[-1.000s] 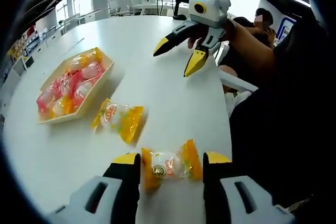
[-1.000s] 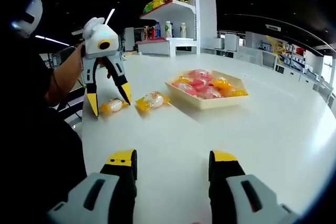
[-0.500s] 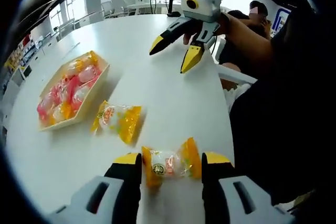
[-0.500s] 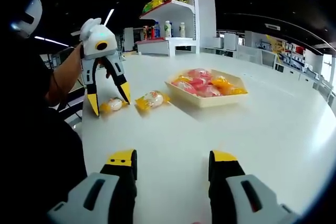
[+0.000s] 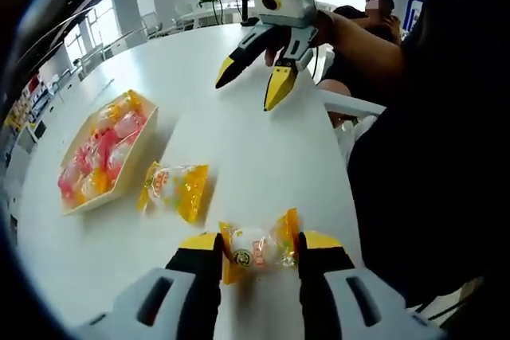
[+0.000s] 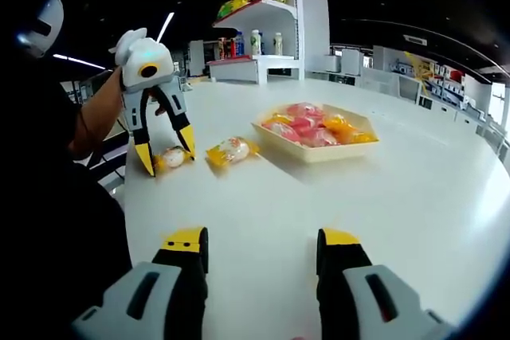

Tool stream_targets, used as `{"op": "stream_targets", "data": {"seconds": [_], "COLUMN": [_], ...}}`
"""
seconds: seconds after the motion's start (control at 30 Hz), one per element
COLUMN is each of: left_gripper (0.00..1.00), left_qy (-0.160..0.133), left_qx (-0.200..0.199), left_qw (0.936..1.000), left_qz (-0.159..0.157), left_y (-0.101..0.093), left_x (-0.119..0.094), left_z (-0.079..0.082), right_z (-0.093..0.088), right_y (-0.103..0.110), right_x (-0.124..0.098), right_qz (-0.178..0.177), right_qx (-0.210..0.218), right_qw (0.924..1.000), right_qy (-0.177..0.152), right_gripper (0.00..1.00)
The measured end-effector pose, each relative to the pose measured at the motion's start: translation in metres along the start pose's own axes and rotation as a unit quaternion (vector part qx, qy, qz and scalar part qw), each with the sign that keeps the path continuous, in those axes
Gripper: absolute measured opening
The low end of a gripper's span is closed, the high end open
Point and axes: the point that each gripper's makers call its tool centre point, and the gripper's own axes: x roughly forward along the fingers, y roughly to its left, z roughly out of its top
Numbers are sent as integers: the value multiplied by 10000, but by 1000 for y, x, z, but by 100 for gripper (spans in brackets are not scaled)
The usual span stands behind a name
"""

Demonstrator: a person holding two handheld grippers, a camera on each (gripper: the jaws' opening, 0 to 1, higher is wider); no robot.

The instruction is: Pick up the marshmallows scattered on the table and place them into the bowl on the table

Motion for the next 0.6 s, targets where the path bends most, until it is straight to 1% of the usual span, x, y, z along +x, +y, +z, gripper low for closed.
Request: {"op": "stream_targets", "data": {"seconds": [0.6], "left_gripper": [29], "left_qy": [18], "left_qx": [-171], "left_qw": [9998], "left_qz": [89], "left_y": [7], "left_x": [0], "left_z": [1], "right_z": [1], "right_y": [0], "right_x": [0], "right_qz": [-3], "right_qx": [-11], "right_qw": [10000], "right_qy": [4], "right_gripper": [54]}}
